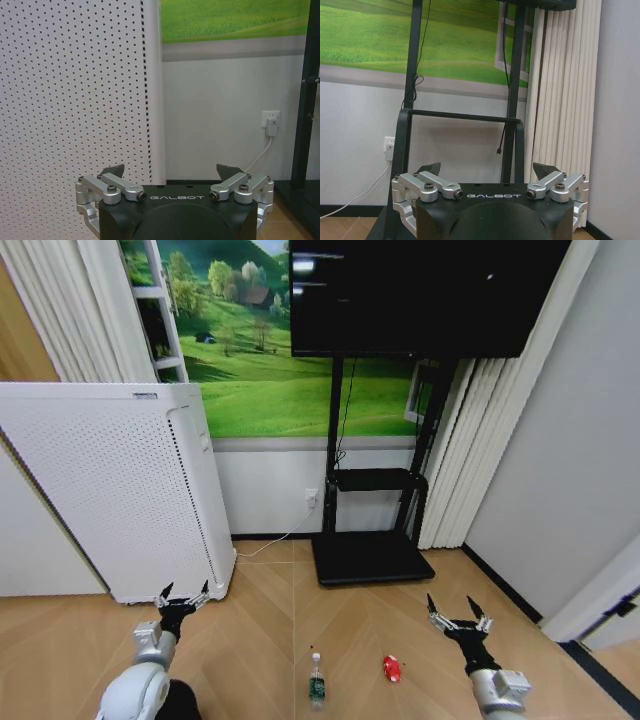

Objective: Pick up the trash bin and place the garbage on the floor into it.

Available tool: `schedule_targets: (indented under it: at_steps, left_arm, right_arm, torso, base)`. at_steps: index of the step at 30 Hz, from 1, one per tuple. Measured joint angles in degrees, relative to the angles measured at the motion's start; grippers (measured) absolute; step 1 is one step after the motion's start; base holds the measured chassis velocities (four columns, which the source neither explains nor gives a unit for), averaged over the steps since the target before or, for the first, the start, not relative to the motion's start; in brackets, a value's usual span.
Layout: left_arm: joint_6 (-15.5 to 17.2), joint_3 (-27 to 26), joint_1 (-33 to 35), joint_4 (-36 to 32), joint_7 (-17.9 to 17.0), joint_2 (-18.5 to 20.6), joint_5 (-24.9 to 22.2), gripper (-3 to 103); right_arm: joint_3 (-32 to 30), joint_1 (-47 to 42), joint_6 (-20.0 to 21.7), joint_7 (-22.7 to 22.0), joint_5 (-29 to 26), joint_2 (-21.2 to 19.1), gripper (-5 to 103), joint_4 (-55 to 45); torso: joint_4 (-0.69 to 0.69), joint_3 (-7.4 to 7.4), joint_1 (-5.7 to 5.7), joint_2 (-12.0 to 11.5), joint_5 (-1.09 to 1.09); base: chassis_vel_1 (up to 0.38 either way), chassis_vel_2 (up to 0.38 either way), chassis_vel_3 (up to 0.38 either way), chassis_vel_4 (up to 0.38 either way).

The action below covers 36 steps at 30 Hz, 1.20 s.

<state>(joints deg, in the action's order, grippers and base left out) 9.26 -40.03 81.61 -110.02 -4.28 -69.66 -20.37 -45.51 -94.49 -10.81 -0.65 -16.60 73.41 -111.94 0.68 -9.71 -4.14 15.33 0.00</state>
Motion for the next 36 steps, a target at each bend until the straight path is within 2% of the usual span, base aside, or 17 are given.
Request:
schedule_targets:
  at_steps: [12, 19, 36]
  left_arm:
    - [0.0, 0.3, -0.2, 0.3, 0.0, 0.0, 0.0, 100]
    - [-0.7, 0.4, -0.4, 0.8, -1.2, 0.0, 0.5, 100]
    - [-0.8, 0.4, -0.7, 1.3, -1.7, 0.1, 1.4, 100]
  right_arm:
    - [-0.2, -0.2, 0.0, 0.0, 0.0, 0.0, 100, 0.0]
    - [0.1, -0.2, 0.0, 0.0, 0.0, 0.2, 100, 0.1]
    - [0.3, 0.0, -0.1, -0.1, 0.1, 0.0, 100, 0.6]
  torso:
    - [0.0, 1.84, 0.8, -2.7, 0.0]
    - [0.0, 2.86, 0.95, -3.8, 0.0]
    - [0.0, 2.77, 0.87, -3.6, 0.0]
  base:
    - [0.0, 0.0, 0.0, 0.0]
    - [0.0, 0.0, 0.0, 0.0]
    - [0.0, 0.0, 0.0, 0.0]
